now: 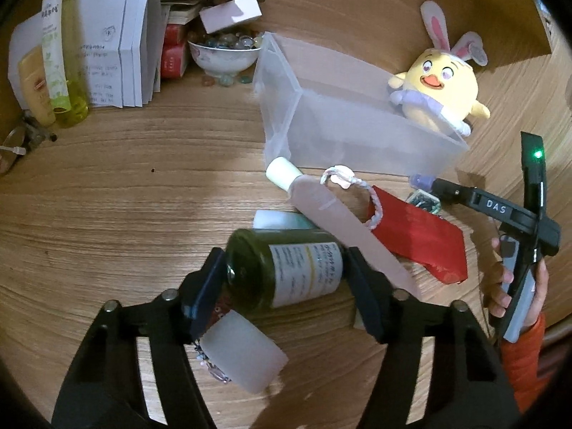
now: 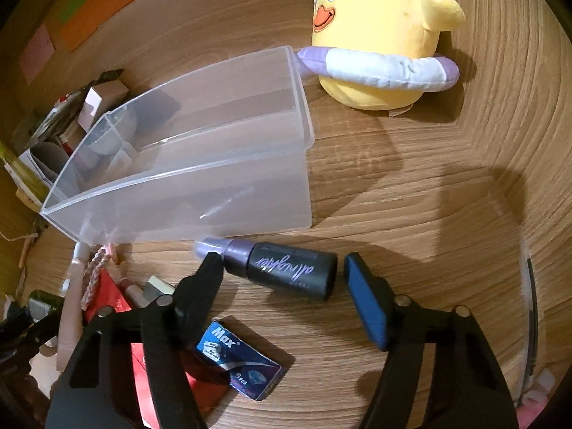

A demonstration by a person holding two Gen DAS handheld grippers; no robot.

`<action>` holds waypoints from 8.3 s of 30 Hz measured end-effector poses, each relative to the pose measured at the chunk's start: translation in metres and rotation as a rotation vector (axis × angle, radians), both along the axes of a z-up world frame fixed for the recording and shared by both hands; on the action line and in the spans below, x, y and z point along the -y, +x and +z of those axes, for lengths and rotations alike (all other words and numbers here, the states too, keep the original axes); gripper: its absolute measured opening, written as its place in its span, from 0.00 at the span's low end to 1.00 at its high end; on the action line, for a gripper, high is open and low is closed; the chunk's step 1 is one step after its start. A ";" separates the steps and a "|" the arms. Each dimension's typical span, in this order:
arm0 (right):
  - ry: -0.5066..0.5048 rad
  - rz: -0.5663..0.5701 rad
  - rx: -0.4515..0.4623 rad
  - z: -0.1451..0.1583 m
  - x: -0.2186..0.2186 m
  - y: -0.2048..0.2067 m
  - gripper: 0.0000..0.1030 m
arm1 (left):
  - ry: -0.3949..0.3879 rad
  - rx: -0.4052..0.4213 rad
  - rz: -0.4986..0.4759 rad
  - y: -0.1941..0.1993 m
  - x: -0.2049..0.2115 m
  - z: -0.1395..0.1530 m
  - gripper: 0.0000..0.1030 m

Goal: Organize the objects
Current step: 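Grasp the green glass bottle with the left tool while the right tool approaches the black spray bottle, then lift the green bottle with the left tool while the right tool grasps the black spray bottle, then lower both bottles into the clear box and open both tools, then grasp the white tape roll with the left tool while the right tool grasps the red pouch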

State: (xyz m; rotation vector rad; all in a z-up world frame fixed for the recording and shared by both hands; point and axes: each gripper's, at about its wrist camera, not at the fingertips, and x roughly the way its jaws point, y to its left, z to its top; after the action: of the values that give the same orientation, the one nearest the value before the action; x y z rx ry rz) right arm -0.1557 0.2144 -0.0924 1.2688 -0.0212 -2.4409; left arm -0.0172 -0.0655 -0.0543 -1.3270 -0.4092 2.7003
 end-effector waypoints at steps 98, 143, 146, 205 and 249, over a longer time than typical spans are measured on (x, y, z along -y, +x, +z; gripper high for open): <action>-0.072 0.196 -0.400 0.135 0.034 0.020 0.23 | -0.083 -0.335 0.037 -0.070 -0.026 0.131 0.62; 0.118 0.222 -0.182 0.041 0.081 -0.057 0.23 | -0.133 -0.096 -0.037 -0.151 -0.044 0.042 0.62; 0.123 0.226 -0.183 0.040 0.083 -0.056 0.23 | -0.132 -0.094 -0.039 -0.152 -0.044 0.042 0.63; 0.107 0.171 -0.223 0.052 0.026 0.061 0.93 | -0.180 -0.100 0.032 -0.026 0.014 0.051 0.95; 0.148 0.307 -0.064 0.000 0.062 0.098 0.66 | -0.082 0.002 0.012 0.034 0.027 -0.009 0.45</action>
State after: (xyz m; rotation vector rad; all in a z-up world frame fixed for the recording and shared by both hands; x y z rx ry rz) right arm -0.0580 0.1527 -0.0922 1.1555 0.3518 -2.2466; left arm 0.0164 -0.0925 -0.0636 -1.3519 -0.3109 2.7539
